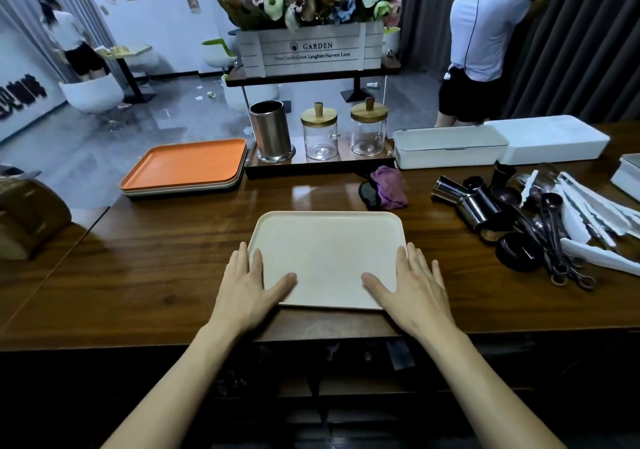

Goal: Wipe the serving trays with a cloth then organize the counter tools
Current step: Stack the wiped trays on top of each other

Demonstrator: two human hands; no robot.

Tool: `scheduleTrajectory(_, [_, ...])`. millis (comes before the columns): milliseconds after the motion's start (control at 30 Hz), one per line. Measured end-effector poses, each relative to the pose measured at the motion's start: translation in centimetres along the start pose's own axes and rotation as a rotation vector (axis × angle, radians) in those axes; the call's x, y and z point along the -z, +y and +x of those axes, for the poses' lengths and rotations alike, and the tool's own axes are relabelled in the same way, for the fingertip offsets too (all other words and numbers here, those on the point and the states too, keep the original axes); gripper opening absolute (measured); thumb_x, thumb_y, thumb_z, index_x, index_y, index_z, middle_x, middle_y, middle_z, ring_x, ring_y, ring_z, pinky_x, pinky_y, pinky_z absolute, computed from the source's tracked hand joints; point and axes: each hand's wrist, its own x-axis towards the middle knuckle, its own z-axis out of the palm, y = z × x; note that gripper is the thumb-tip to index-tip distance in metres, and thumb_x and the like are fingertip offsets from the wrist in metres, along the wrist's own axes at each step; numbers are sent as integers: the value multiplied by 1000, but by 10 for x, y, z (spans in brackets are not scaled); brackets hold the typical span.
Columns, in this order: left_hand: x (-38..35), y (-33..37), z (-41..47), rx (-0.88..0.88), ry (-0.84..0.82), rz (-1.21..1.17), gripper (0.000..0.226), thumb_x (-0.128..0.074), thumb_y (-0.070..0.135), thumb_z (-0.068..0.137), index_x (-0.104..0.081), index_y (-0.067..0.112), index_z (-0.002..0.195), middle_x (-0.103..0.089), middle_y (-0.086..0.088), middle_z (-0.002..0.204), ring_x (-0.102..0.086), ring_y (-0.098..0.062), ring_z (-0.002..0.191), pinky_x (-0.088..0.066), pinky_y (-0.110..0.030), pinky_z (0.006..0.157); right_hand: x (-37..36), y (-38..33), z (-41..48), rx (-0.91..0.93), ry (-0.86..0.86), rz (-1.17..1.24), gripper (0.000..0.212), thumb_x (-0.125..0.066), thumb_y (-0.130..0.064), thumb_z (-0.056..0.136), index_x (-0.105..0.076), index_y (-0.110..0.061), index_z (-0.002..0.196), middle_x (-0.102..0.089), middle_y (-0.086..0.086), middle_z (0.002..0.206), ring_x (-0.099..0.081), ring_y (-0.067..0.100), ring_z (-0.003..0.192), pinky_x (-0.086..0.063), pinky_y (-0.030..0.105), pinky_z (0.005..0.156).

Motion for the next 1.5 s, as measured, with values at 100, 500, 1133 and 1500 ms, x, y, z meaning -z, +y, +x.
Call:
scheduleTrajectory(100, [0,1,0,4,12,-18,106,-42,81,88,-16,10,162,-3,-10,171,2,-26,158,-10,-44,127,1,3,-5,10,10,4,113,-17,-92,81,-2,-14,162,-1,5,170,3,18,156,4,44,126])
scheduleTrajectory(500, [28,-21,2,-261,-27,-125,99,-73,76,71,-27,35,149,-43,19,123,-42,-9,116,-40,-32,98,16,6,-9,21,-120,78,138,-48,-98,58,8,-23,160,-3,-6,169,6,13,155,12,46,124])
scheduleTrajectory(1133, [146,-191,71,-191,-5,-206,123,-84,70,63,5,65,147,-2,51,149,2,17,144,-18,-26,121,-38,-180,87,285,-129,162,145,-63,-93,55,15,-29,159,5,-5,169,13,6,152,-1,45,126])
scheduleTrajectory(1500, [202,-283,112,-100,50,-296,108,-82,68,67,-7,69,143,-13,56,138,-24,13,128,-33,-26,106,-67,-300,153,404,-114,249,133,-71,-88,55,-9,-32,159,-30,-4,158,-23,17,150,-25,53,120])
